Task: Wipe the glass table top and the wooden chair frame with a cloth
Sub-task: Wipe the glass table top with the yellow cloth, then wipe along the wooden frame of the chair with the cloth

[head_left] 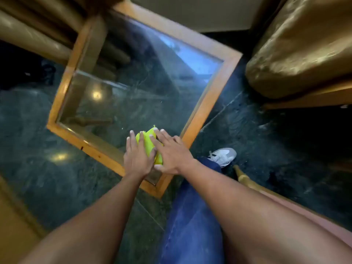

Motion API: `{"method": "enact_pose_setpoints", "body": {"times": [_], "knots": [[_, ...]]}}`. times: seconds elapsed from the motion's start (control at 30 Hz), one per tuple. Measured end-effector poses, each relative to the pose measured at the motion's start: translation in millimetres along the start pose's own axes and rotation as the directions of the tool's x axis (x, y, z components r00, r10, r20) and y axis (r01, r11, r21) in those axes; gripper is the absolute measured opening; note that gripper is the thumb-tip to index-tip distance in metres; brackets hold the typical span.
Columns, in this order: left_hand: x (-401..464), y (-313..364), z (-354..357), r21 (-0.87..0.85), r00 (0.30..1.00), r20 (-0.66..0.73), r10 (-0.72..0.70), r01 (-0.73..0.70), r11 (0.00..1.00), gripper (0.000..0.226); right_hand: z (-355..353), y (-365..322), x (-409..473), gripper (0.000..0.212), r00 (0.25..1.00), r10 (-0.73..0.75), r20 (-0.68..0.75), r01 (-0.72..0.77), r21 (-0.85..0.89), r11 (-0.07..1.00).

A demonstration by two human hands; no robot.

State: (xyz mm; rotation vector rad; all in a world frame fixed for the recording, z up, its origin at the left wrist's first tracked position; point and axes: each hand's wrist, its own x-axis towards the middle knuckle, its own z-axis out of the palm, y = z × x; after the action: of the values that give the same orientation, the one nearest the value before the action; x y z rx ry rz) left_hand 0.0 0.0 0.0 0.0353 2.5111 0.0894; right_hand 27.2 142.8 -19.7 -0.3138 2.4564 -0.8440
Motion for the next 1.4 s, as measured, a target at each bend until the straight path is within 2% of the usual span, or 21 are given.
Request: {"method": "enact_pose_setpoints", "body": {"times": [0.03, 0.1, 0.2, 0.3, 0.37, 0.43, 0.5, 0.57, 0.7, 0.73, 0.8, 0.93, 1.07, 1.13, 1.17, 1.23, 1.3, 1.33, 1.4], "knots": [[0.6, -10.8, 7.5, -0.027, 0.998, 0.0, -0.058, 0.058, 0.998, 0.075, 13.8, -8.4, 11.4, 0.1, 0.998, -0.038, 0.045, 0.04, -0.037, 0.999], [6.4, -38.5, 32.5, -0.064, 0.992, -0.018, -0.126, 0.125, 0.99, 0.075, 55.0, -22.3, 33.8, 0.09, 0.997, -0.063, 0.048, 0.067, -0.073, 0.995], [10.5, -56.4, 63.9, -0.073, 0.987, -0.121, -0.106, 0.098, 0.993, 0.071, 101.0, -31.5, 50.3, 0.058, 0.996, -0.059, -0.072, 0.049, -0.132, 0.99], [9.5, -57.7, 74.7, -0.127, 0.962, -0.208, -0.178, 0.154, 0.98, 0.061, 109.3, -32.0, 49.3, 0.058, 0.992, -0.079, -0.101, 0.054, -0.227, 0.972], [3.4, -50.9, 76.4, -0.178, 0.966, -0.167, -0.198, 0.168, 0.97, 0.053, 102.2, -30.2, 38.8, 0.062, 0.998, -0.052, -0.035, 0.044, -0.191, 0.981], [-3.3, -34.4, 69.5, -0.244, 0.981, -0.14, -0.131, 0.094, 0.965, 0.046, 86.5, -23.3, 23.3, 0.061, 1.0, 0.018, 0.007, -0.017, -0.132, 0.991], [-9.7, -5.1, 52.0, -0.31, 0.99, -0.141, -0.022, -0.023, 0.95, 0.041, 57.3, -13.1, -2.1, 0.055, 0.993, 0.117, -0.032, -0.12, -0.09, 0.989], [-16.1, 27.6, 34.3, -0.345, 0.985, -0.127, 0.115, -0.153, 0.926, 0.04, 28.4, -3.5, -31.4, 0.067, 0.968, 0.225, -0.109, -0.232, -0.053, 0.971], [-52.9, 119.3, -5.6, -0.45, 0.905, -0.075, 0.419, -0.406, 0.795, 0.045, -32.1, 5.1, -119.0, 0.086, 0.848, 0.474, -0.236, -0.491, -0.018, 0.871], [-65.8, 145.2, -14.3, -0.471, 0.87, -0.068, 0.489, -0.46, 0.753, 0.045, -45.3, 7.0, -140.4, 0.088, 0.793, 0.541, -0.279, -0.56, 0.013, 0.828], [-104.9, 203.7, -31.4, -0.498, 0.769, -0.053, 0.637, -0.573, 0.65, 0.044, -75.5, 8.8, -196.4, 0.08, 0.61, 0.68, -0.407, -0.711, 0.097, 0.696], [-173.8, 272.8, -47.4, -0.423, 0.523, -0.047, 0.851, -0.782, 0.457, 0.044, -103.5, 1.0, -279.0, 0.061, 0.292, 0.791, -0.537, -0.82, 0.286, 0.496], [-247.9, 314.5, -41.0, -0.332, 0.196, 0.02, 0.98, -0.924, 0.192, 0.046, -89.6, -13.0, -368.3, 0.064, -0.046, 0.781, -0.622, -0.792, 0.499, 0.351], [-278.3, 337.1, -33.1, -0.286, -0.003, 0.112, 0.994, -0.958, 0.029, 0.048, -72.1, -19.7, -414.3, 0.077, -0.162, 0.782, -0.602, -0.784, 0.559, 0.269], [-298.8, 352.7, -23.1, -0.264, -0.115, 0.184, 0.976, -0.962, -0.064, 0.049, -56.2, -24.0, -442.6, 0.086, -0.238, 0.795, -0.558, -0.78, 0.598, 0.186], [-318.1, 381.5, -12.1, -0.236, -0.22, 0.256, 0.941, -0.959, -0.159, 0.051, -37.3, -22.9, -477.5, 0.098, -0.339, 0.818, -0.465, -0.756, 0.652, 0.058], [-341.1, 420.3, 9.6, -0.239, -0.3, 0.317, 0.9, -0.943, -0.231, 0.056, -14.4, -18.3, -505.9, 0.101, -0.439, 0.817, -0.375, -0.692, 0.721, -0.041], [-353.2, 441.1, 22.6, -0.234, -0.34, 0.351, 0.873, -0.934, -0.27, 0.06, -3.8, -13.0, -514.7, 0.1, -0.464, 0.806, -0.368, -0.681, 0.73, -0.058], [-375.2, 479.0, 45.4, -0.184, -0.438, 0.391, 0.81, -0.899, -0.397, 0.066, 5.4, -0.6, -520.1, 0.094, -0.445, 0.796, -0.41, -0.706, 0.708, -0.03]]}}
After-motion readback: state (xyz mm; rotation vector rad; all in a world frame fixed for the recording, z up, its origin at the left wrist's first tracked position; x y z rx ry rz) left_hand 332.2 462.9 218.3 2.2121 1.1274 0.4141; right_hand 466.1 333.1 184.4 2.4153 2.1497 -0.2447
